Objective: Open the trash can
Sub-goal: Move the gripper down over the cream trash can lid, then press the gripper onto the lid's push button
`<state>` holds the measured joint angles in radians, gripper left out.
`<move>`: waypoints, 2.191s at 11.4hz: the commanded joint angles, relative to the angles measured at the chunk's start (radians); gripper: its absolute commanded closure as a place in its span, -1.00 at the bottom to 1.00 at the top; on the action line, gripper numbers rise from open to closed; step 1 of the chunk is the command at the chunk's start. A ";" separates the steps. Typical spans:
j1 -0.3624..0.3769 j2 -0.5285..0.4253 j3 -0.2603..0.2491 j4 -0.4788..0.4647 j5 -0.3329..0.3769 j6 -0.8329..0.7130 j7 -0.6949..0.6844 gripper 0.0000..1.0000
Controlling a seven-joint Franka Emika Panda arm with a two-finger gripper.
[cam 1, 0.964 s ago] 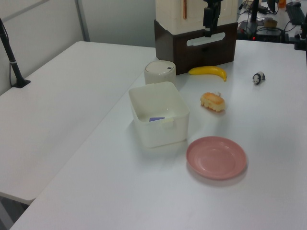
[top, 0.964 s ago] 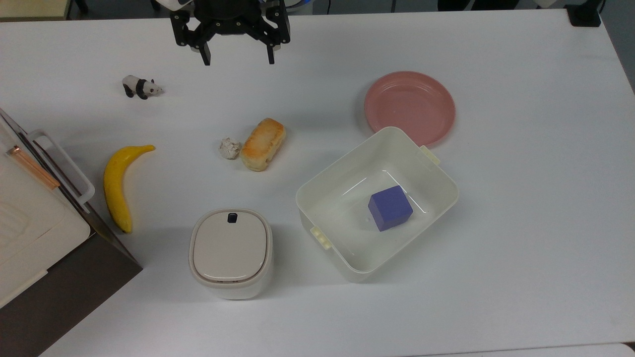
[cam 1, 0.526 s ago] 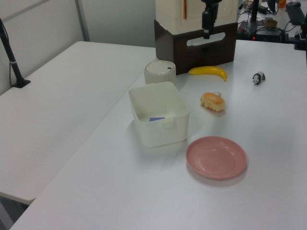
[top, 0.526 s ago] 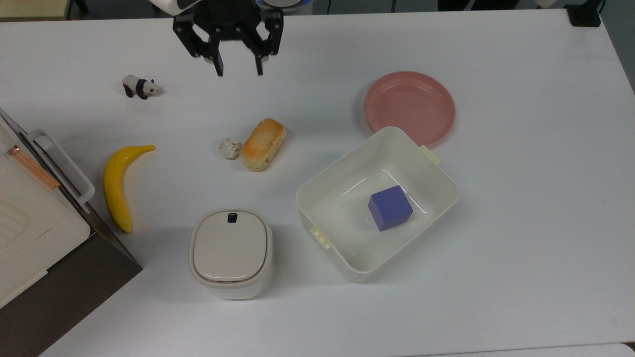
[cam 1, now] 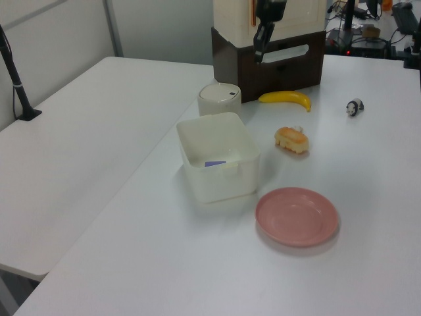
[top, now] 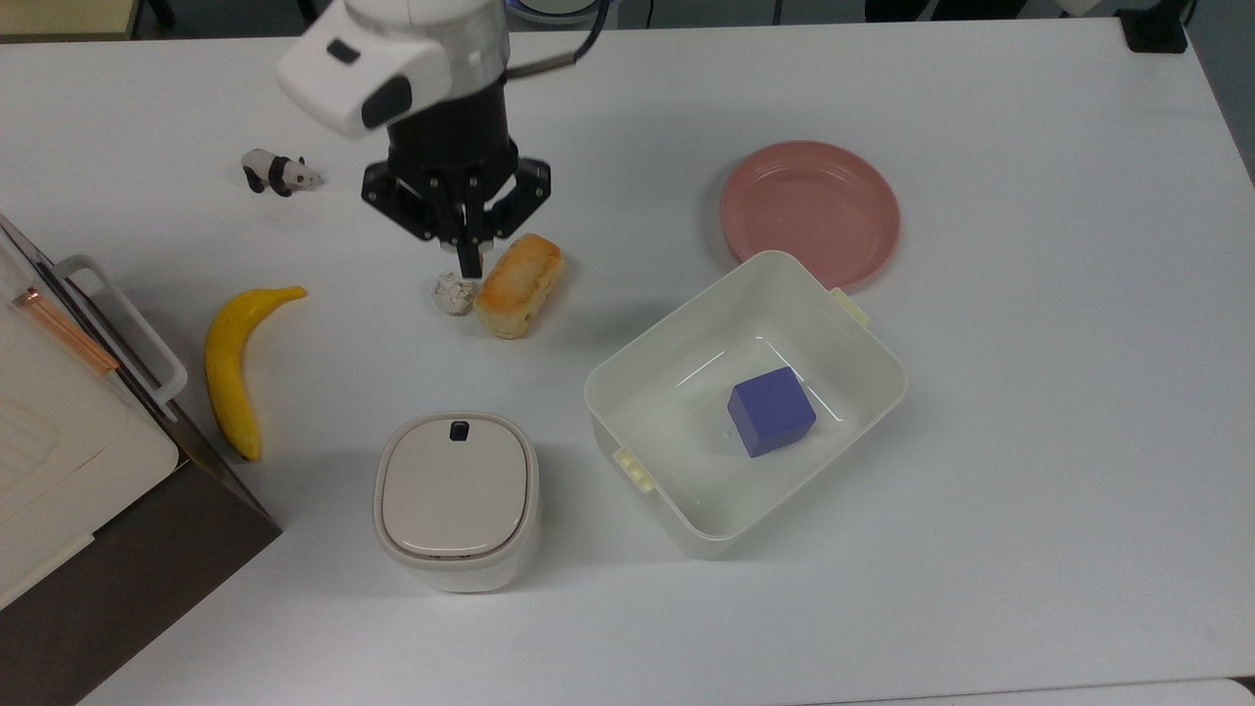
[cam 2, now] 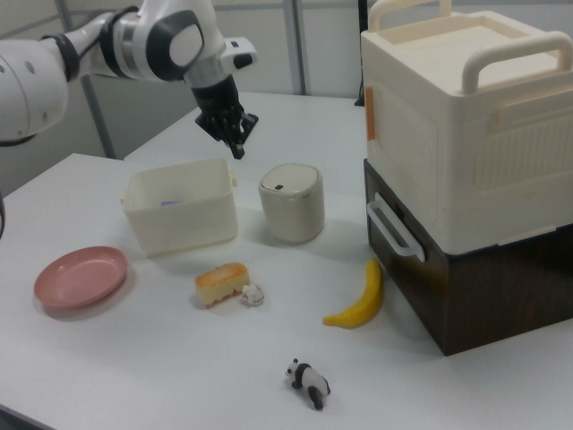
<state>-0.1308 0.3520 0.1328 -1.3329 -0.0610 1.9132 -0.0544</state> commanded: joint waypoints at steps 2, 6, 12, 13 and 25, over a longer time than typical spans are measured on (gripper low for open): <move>0.008 0.080 -0.012 -0.014 -0.042 0.124 0.023 1.00; 0.008 0.120 -0.010 -0.006 -0.034 0.220 0.183 1.00; 0.010 0.196 -0.013 -0.006 -0.054 0.499 0.223 1.00; 0.010 0.203 -0.013 -0.008 -0.075 0.503 0.222 1.00; 0.008 0.200 -0.007 -0.019 -0.135 0.345 0.192 1.00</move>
<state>-0.1294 0.5660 0.1301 -1.3415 -0.1801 2.2829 0.1407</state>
